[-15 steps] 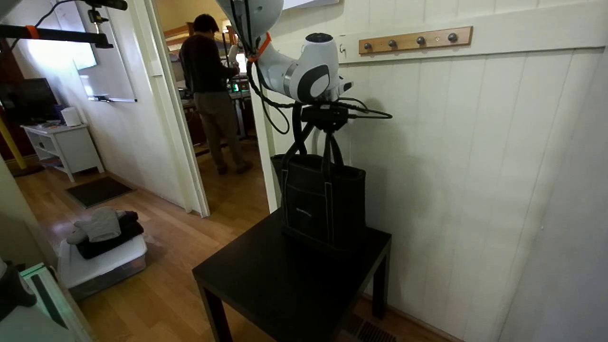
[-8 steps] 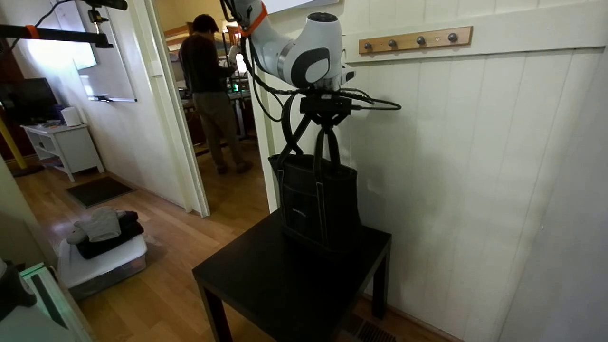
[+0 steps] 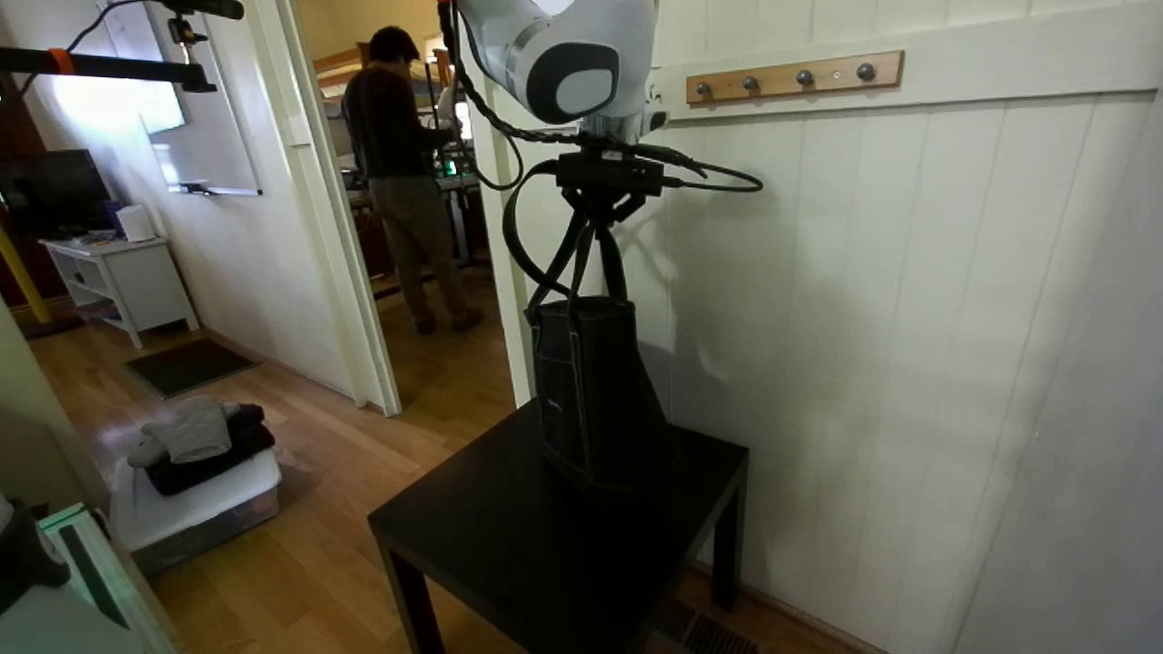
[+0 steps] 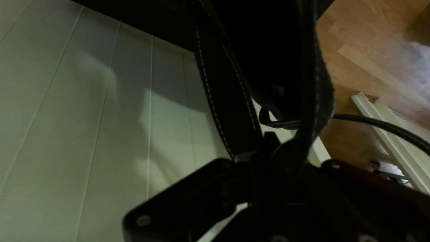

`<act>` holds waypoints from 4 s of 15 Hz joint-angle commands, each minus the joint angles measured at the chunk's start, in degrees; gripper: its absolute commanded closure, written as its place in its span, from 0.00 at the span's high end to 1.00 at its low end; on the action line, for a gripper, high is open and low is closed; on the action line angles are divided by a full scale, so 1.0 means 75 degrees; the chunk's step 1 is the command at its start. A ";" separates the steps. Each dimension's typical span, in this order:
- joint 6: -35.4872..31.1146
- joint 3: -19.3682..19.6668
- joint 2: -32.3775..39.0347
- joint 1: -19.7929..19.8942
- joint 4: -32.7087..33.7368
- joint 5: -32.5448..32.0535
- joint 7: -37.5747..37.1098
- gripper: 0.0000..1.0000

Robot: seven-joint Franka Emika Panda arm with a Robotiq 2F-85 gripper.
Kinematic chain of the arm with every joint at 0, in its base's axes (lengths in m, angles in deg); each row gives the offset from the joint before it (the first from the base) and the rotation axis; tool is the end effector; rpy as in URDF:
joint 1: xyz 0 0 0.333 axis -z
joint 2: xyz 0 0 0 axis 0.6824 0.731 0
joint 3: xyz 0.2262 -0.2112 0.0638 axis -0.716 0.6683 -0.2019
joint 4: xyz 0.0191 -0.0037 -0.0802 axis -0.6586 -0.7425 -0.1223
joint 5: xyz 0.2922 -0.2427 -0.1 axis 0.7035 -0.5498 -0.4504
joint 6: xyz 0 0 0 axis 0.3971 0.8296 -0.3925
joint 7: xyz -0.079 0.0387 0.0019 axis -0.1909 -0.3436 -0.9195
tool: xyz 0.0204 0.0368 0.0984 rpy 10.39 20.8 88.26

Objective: Put the bag on the hanger

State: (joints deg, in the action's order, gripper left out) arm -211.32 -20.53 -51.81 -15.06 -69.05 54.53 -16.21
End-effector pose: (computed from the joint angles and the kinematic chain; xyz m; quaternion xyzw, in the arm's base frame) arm 0.6595 -0.0366 0.3176 -0.9329 -0.2553 -0.2188 0.1289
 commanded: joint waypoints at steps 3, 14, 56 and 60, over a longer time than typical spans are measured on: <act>0.0864 0.0700 -0.1216 -0.0541 -0.0574 0.1057 0.1049 0.01; 0.1326 0.1779 -0.2120 -0.2111 -0.0691 0.2390 0.1083 0.01; 0.1172 0.2546 0.0019 -0.3512 0.3361 0.2796 -0.4175 0.01; 0.1295 0.2466 0.0427 -0.3468 0.3994 0.2477 -0.4643 0.01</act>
State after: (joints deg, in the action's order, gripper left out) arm -204.09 -2.02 -51.22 -40.88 -45.09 75.05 -46.59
